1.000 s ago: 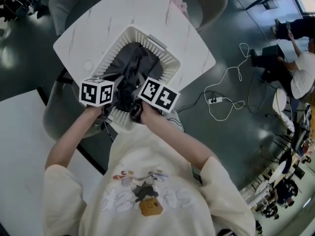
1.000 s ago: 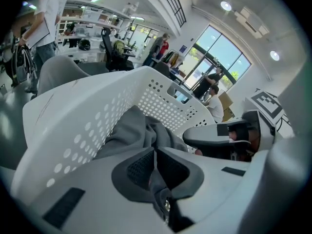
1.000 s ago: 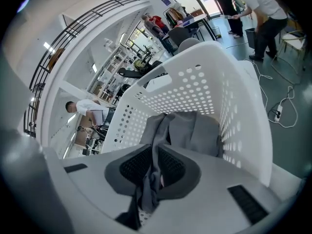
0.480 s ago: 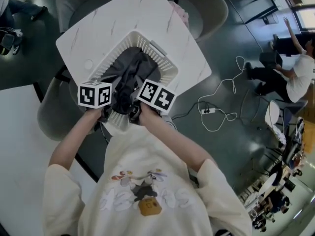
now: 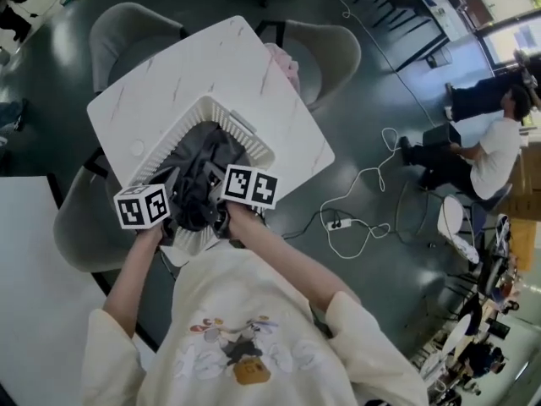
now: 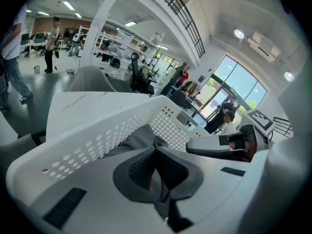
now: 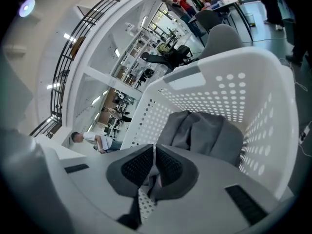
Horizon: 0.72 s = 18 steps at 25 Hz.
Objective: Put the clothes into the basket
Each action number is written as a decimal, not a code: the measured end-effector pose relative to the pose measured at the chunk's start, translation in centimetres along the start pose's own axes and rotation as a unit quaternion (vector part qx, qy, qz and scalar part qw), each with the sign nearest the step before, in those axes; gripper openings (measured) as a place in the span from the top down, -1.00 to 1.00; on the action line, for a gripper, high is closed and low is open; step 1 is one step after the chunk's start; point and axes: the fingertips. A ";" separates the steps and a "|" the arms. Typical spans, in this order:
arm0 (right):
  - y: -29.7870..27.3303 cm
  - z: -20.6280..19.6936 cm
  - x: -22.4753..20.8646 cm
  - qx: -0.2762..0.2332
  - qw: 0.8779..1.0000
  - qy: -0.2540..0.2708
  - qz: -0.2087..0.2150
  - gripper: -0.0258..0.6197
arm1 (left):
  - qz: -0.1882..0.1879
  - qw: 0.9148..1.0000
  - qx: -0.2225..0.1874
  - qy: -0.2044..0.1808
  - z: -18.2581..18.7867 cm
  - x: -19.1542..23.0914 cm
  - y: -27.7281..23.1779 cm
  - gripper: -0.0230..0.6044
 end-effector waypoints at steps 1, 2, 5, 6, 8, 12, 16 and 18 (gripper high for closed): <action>0.1 0.1 0.1 0.001 1.000 -0.007 0.006 0.85 | 0.003 1.000 -0.006 0.008 0.1 -0.1 0.2 0.89; 0.2 0.2 0.0 0.001 1.000 -0.017 0.011 0.85 | 0.004 1.000 -0.010 0.013 0.2 -0.3 0.5 0.89; 0.6 0.3 -0.3 -0.001 0.999 -0.045 0.017 0.87 | 0.009 1.000 -0.016 0.021 0.0 -0.7 1.2 0.89; 0.7 0.3 -0.3 0.000 0.999 -0.050 0.019 0.87 | 0.012 1.000 -0.018 0.021 -0.1 -0.7 1.4 0.89; 0.9 0.2 -0.2 0.001 0.998 -0.056 0.025 0.89 | 0.017 0.999 -0.020 0.022 -0.5 -0.7 1.8 0.89; 1.7 -0.4 -0.4 0.008 0.996 -0.082 0.038 0.89 | 0.025 0.998 -0.023 0.044 -1.6 -1.7 2.9 0.89; 1.8 -0.2 -0.4 0.009 0.989 -0.140 0.051 0.89 | 0.024 0.997 -0.034 0.063 -1.3 -3.4 3.7 0.89; 2.0 -0.2 -0.4 0.009 0.987 -0.148 0.057 0.89 | 0.028 0.997 -0.047 0.061 -1.2 -4.3 4.6 0.89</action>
Point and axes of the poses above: the fingertips, and each gripper's own axes: y backward along the fingers, x to its left, z out of its top, and after that the axes turned 13 degrees about -x, right-handed
